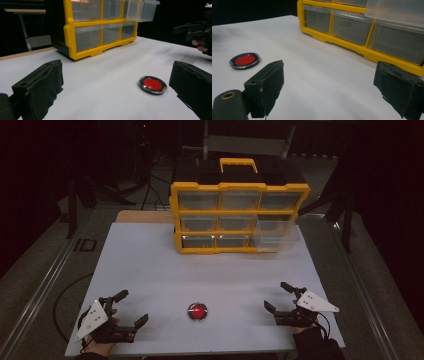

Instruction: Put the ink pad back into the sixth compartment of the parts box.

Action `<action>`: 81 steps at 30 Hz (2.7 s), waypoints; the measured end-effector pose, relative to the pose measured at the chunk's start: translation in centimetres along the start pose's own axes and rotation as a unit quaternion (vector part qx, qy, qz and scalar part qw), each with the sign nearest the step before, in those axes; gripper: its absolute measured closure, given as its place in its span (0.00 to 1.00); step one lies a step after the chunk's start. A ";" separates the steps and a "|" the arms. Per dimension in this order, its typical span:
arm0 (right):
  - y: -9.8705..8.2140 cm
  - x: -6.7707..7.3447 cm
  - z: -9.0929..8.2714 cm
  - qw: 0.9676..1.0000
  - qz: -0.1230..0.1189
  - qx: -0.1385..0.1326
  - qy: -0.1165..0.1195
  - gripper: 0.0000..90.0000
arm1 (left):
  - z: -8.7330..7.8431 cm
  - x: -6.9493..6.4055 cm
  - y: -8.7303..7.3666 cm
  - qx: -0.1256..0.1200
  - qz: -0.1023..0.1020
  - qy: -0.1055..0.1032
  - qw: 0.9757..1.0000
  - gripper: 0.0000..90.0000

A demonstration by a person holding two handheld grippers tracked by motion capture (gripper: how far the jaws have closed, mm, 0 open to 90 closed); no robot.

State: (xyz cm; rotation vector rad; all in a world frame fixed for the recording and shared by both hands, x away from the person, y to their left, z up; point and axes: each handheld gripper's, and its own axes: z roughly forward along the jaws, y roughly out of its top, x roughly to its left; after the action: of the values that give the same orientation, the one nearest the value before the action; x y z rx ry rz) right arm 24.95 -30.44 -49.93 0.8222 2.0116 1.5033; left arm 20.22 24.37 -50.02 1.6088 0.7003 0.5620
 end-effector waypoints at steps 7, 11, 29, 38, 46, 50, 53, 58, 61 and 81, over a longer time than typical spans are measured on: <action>0.1 0.1 0.0 1.000 0.001 0.004 0.002 0.11 | 0.0 0.0 0.0 -0.006 0.003 0.002 1.000 0.00; 0.1 0.2 0.0 1.000 -0.005 0.013 0.005 0.11 | -0.1 0.0 0.0 -0.012 0.001 0.004 1.000 0.00; 0.8 -0.1 -0.4 0.999 -0.001 0.034 0.007 0.11 | -0.2 0.1 0.2 -0.018 -0.009 0.001 1.000 0.00; 2.0 0.2 -0.6 0.999 -0.007 0.033 0.008 0.10 | -0.2 0.1 0.2 -0.018 -0.009 0.002 1.000 0.00; 4.0 0.9 -1.1 0.999 -0.017 0.036 0.017 0.08 | -0.3 0.0 0.3 -0.019 -0.007 0.005 1.000 0.00; 5.3 1.3 -1.1 0.999 -0.025 0.026 0.026 0.08 | -0.3 0.0 0.3 -0.020 -0.005 0.005 1.000 0.00; 5.9 1.4 -1.1 0.999 -0.024 0.028 0.031 0.08 | -0.3 0.0 0.3 -0.019 -0.005 0.004 1.000 0.00; 6.7 1.4 -0.9 0.999 -0.021 0.023 0.045 0.08 | -0.3 0.0 0.3 -0.022 -0.006 0.003 1.000 0.00; 7.3 1.6 -0.5 0.998 -0.023 0.019 0.049 0.08 | -0.3 0.0 0.3 -0.020 -0.004 0.003 1.000 0.00; 9.6 4.8 3.2 0.992 -0.055 0.014 0.111 0.08 | -0.3 -0.1 0.3 -0.020 -0.005 -0.002 1.000 0.00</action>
State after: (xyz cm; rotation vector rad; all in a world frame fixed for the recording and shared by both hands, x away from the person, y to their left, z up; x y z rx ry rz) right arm 25.51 -22.84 -41.68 0.5645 2.2018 1.5647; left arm 20.02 24.48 -49.68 1.5676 0.6893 0.5610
